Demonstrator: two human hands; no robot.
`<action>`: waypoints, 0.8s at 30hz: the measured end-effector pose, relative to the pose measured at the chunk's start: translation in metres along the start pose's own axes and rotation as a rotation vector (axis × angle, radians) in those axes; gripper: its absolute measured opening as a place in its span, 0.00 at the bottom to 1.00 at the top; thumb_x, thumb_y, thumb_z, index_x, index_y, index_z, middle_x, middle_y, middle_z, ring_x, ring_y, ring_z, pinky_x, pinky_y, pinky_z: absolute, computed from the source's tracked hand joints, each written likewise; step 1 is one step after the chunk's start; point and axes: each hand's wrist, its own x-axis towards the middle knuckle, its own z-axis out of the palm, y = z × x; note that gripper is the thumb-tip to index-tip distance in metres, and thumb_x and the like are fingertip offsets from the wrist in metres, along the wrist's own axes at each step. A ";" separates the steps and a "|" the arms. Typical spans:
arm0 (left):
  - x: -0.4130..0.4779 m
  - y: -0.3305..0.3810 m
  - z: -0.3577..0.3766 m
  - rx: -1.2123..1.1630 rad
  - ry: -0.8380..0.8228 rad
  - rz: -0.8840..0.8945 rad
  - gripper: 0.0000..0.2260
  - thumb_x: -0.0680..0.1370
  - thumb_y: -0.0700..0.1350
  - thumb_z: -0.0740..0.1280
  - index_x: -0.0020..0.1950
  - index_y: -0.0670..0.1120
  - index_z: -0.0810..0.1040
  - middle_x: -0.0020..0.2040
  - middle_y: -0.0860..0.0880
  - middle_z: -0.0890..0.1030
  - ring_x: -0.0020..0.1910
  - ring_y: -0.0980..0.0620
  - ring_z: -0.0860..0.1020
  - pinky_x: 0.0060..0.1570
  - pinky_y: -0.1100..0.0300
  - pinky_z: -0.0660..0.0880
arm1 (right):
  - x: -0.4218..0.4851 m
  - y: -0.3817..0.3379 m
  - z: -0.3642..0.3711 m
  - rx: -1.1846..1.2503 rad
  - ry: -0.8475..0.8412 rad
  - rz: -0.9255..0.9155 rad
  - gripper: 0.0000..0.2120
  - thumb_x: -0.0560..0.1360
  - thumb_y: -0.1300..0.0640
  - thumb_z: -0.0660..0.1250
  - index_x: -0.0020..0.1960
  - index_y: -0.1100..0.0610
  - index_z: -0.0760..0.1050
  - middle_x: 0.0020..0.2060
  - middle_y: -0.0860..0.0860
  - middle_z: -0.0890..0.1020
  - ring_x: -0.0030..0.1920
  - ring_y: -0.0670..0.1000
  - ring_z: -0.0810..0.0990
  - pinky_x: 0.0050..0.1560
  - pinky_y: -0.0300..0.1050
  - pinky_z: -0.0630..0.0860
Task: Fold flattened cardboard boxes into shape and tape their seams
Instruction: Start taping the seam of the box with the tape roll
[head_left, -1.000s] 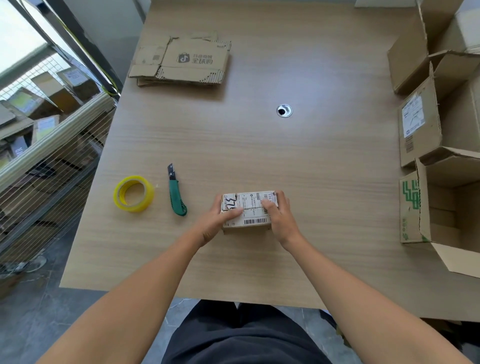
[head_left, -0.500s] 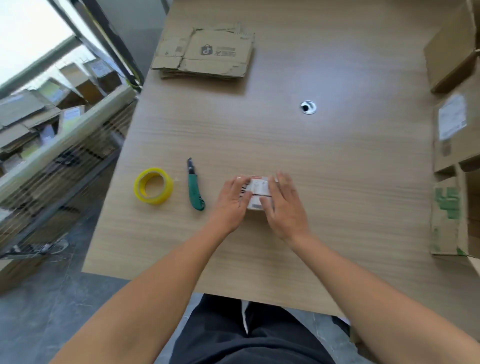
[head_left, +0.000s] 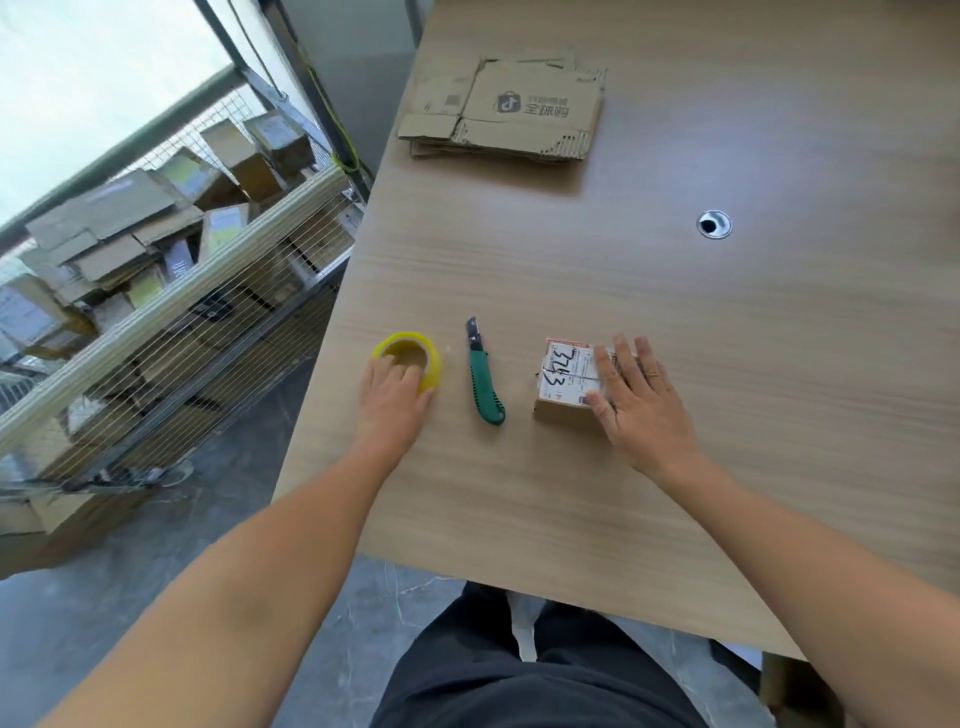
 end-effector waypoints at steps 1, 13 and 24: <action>0.004 0.010 -0.009 -0.066 0.086 0.082 0.14 0.81 0.52 0.64 0.62 0.44 0.75 0.59 0.42 0.79 0.69 0.42 0.71 0.77 0.49 0.53 | 0.000 -0.001 -0.002 0.015 0.008 0.000 0.34 0.82 0.36 0.44 0.82 0.50 0.44 0.82 0.48 0.43 0.79 0.49 0.32 0.79 0.46 0.36; 0.034 0.135 -0.014 -0.089 0.179 0.785 0.18 0.77 0.59 0.67 0.55 0.45 0.79 0.47 0.49 0.83 0.50 0.45 0.81 0.54 0.51 0.67 | -0.004 -0.010 -0.019 0.996 0.206 0.186 0.29 0.81 0.67 0.65 0.78 0.53 0.61 0.76 0.51 0.70 0.78 0.45 0.64 0.77 0.41 0.61; 0.044 0.128 0.004 -0.101 0.361 0.919 0.16 0.77 0.58 0.71 0.46 0.47 0.72 0.36 0.48 0.77 0.36 0.43 0.76 0.48 0.51 0.71 | 0.018 -0.009 -0.039 0.569 0.284 0.079 0.02 0.79 0.63 0.69 0.49 0.61 0.80 0.47 0.53 0.81 0.54 0.56 0.74 0.57 0.42 0.67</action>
